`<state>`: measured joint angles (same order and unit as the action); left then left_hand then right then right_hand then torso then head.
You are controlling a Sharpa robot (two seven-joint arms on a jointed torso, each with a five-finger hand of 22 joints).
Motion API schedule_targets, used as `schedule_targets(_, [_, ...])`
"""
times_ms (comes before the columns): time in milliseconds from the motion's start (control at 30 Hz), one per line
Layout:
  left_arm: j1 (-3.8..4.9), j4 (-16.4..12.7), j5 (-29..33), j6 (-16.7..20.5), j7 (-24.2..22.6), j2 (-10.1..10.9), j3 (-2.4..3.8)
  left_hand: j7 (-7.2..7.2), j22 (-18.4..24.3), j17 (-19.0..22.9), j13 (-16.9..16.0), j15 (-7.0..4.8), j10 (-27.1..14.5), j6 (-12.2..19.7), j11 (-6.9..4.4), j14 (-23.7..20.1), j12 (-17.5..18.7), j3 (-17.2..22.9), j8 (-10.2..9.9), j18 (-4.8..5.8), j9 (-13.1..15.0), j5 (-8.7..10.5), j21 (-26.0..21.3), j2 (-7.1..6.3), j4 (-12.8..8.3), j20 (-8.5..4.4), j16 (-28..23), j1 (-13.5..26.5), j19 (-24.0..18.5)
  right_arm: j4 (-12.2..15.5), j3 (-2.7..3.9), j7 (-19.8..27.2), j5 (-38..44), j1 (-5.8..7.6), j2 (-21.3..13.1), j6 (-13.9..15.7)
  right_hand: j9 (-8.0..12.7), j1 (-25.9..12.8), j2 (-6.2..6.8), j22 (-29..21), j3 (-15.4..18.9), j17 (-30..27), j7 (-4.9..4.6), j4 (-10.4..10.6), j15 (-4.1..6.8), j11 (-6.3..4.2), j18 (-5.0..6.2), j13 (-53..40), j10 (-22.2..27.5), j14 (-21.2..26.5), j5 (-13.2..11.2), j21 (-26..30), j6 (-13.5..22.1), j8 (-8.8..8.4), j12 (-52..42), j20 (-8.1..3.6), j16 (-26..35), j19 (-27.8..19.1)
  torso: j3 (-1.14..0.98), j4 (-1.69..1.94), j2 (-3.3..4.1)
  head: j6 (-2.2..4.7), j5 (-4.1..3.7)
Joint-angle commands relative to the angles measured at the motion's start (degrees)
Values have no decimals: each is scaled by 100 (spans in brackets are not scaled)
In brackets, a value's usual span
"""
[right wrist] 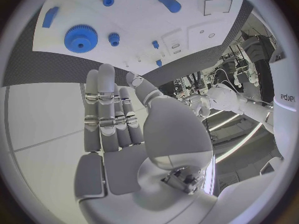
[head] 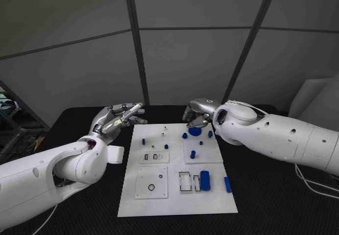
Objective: Assemble the parts on the task board
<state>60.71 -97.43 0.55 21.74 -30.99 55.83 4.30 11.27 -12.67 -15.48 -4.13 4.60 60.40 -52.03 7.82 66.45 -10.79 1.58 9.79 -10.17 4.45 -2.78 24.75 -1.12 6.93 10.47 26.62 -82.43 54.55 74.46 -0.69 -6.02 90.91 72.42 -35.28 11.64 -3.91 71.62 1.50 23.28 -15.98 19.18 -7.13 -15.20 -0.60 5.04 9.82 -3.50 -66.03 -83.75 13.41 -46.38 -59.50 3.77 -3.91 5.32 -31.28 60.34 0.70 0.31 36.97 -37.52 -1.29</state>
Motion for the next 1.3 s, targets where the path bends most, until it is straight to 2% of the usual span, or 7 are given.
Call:
schedule_targets(33, [11,-82,-60,-140,16,24,10,33,12,-5,20,8,-21,-13,41,-157,82,-59,-53,13,-22,12,-28,-19,-11,39,-66,46,-71,49,-49,-308,413,16,16,-478,21,-11,107,38,-23,130,82,29,-14,30,73,1,275,-205,-65,-68,239,-24,36,31,-169,-24,20,32,143,28,-21])
schedule_targets(167, [12,-134,-60,-145,2,57,15,29,25,3,27,23,-19,-18,45,-232,122,-79,-79,15,-34,13,-59,-6,-36,51,-121,46,-110,77,-123,-372,427,16,22,-605,10,5,117,71,0,314,93,93,-1,34,85,-3,337,-245,-119,-159,355,-14,25,30,-527,33,29,49,196,51,-35])
schedule_targets(333, [12,-163,-60,-147,-8,82,19,28,29,3,30,27,-21,-17,47,-246,141,-91,-91,13,-39,13,-68,-3,-44,55,-135,52,-118,32,-163,-426,434,16,61,-703,8,14,139,102,41,556,99,170,-10,41,77,-3,385,-241,-123,-255,405,-17,25,45,-994,109,28,70,242,88,-46])
schedule_targets(467, [13,-179,-59,-146,-12,92,21,33,33,5,34,33,-29,-11,53,-265,169,-111,-111,12,-46,13,-79,0,-51,61,-156,67,-126,11,-191,-422,429,15,76,-663,5,-15,152,114,87,1162,93,249,-23,59,77,-6,391,-255,-130,-306,422,-13,19,56,-1615,167,26,69,258,117,-42])
schedule_targets(667, [14,-194,-48,-147,-13,93,23,54,61,32,35,70,-42,-2,79,-375,249,-162,-167,14,-58,13,-139,21,-87,91,-275,94,-184,-23,-206,-403,399,13,105,-628,-2,1,146,115,85,1414,88,286,-19,46,78,-7,353,-234,-123,-325,381,-2,10,56,-1901,181,32,68,272,120,-38])
schedule_targets(833, [14,-203,-45,-154,-13,90,27,55,64,36,35,74,-44,-2,82,-388,262,-170,-175,13,-58,13,-144,25,-93,95,-293,97,-185,-34,-210,-410,380,13,125,-558,-5,43,84,119,14,1580,88,311,-17,49,78,-4,334,-211,-128,-348,335,4,15,51,-2099,192,23,64,267,78,-19])
schedule_targets(1300, [16,-205,-34,-187,6,69,30,61,68,40,36,79,-52,3,88,-399,284,-181,-190,10,-60,13,-151,36,-98,101,-316,108,-184,-136,-211,-391,322,13,214,-578,-7,39,-33,155,-297,2038,46,414,-14,46,78,0,243,-180,-219,-445,217,9,19,44,-2605,219,32,67,277,35,-15])
